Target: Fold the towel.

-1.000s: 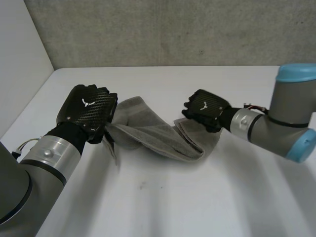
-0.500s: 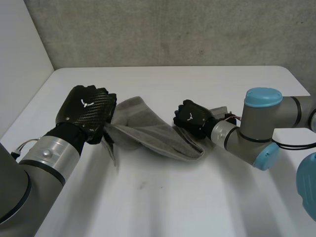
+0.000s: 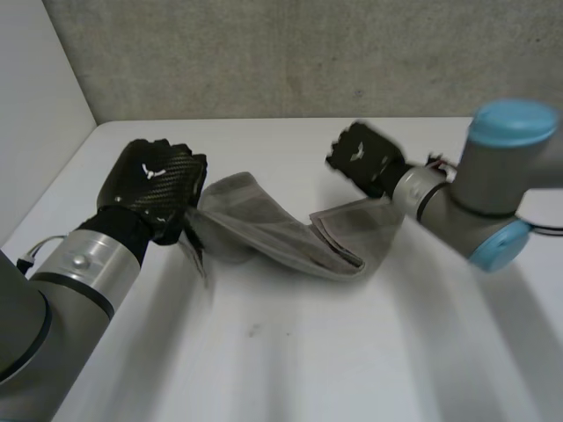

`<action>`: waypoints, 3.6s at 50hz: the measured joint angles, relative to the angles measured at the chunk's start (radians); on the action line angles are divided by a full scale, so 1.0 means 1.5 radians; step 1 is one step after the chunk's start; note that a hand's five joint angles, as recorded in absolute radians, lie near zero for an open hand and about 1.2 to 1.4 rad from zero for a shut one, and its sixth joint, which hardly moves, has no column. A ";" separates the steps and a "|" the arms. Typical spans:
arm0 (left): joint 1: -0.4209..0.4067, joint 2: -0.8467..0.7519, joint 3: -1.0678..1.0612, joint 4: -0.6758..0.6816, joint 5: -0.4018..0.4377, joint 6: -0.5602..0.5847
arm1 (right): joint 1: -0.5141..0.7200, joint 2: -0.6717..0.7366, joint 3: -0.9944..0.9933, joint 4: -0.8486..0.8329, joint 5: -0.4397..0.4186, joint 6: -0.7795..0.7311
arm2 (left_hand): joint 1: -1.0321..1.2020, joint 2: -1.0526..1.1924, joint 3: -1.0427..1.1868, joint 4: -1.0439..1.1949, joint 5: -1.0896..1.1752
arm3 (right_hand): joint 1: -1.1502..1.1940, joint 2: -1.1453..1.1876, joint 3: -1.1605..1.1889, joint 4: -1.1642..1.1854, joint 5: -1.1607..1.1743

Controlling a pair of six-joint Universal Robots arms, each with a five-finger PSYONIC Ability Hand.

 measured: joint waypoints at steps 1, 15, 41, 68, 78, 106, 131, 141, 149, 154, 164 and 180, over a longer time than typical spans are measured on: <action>0.004 0.001 0.006 0.000 0.000 0.000 | -0.006 -0.033 0.007 0.002 0.009 0.041 | 0.000 0.000 0.000 0.000 0.000 | 0.000 0.000 0.000 0.000 0.000; 0.031 0.006 0.017 0.000 0.001 -0.005 | -0.059 -0.136 0.082 0.086 -0.026 0.172 | 0.000 0.000 0.000 0.000 0.000 | -0.283 -0.362 -0.368 -0.369 -0.342; 0.010 -0.003 -0.009 0.002 0.000 -0.006 | 0.014 0.179 -0.118 0.091 -0.085 0.135 | 0.000 0.000 0.000 0.000 0.000 | -0.310 -0.382 -0.384 -0.392 -0.381; 0.011 -0.002 -0.009 0.003 0.000 -0.006 | 0.013 0.198 -0.124 0.091 -0.076 0.104 | 0.000 0.000 0.000 0.000 0.000 | -0.237 -0.310 -0.321 -0.326 -0.291; 0.010 -0.002 -0.009 0.002 0.000 -0.006 | 0.014 0.188 -0.123 0.089 -0.072 0.094 | 0.000 0.000 0.000 0.000 0.000 | -0.011 -0.009 -0.013 -0.016 -0.018; 0.096 0.109 0.108 -0.007 -0.003 -0.012 | -0.146 -0.327 0.051 0.175 0.018 0.265 | 0.000 0.000 0.000 0.000 0.000 | -0.011 -0.003 -0.001 0.000 -0.009; 0.115 -0.224 0.294 -0.250 0.060 0.039 | -0.081 -0.207 0.035 0.353 0.172 0.061 | 0.000 0.000 0.000 0.000 0.000 | -0.011 -0.003 0.003 0.000 -0.004; 0.112 -0.336 0.653 -0.129 0.036 0.062 | -0.052 -0.111 -0.196 0.001 0.234 0.125 | 0.000 0.000 0.001 0.000 0.000 | -0.011 -0.003 0.003 0.002 -0.004; 0.117 -0.292 0.712 0.034 -0.004 -0.004 | -0.054 -0.191 -0.113 -0.294 0.214 0.205 | 0.000 0.000 0.001 0.000 0.000 | -0.011 -0.003 0.003 0.003 -0.003; 0.123 -0.241 0.548 0.032 0.001 -0.033 | -0.058 -0.232 0.013 -0.298 0.166 0.245 | 0.001 0.000 0.001 0.000 0.000 | -0.011 -0.003 0.003 0.003 -0.001; 0.126 -0.212 0.232 0.022 0.055 -0.024 | -0.084 -0.241 0.215 -0.184 0.104 0.262 | 0.001 0.000 0.001 0.000 0.000 | -0.011 -0.003 0.003 0.003 -0.001; 0.121 -0.240 0.034 -0.008 0.076 0.161 | -0.122 -0.213 0.342 0.080 0.096 0.167 | -0.206 -0.216 -0.213 -0.214 -0.214 | -0.011 -0.003 0.003 0.003 -0.001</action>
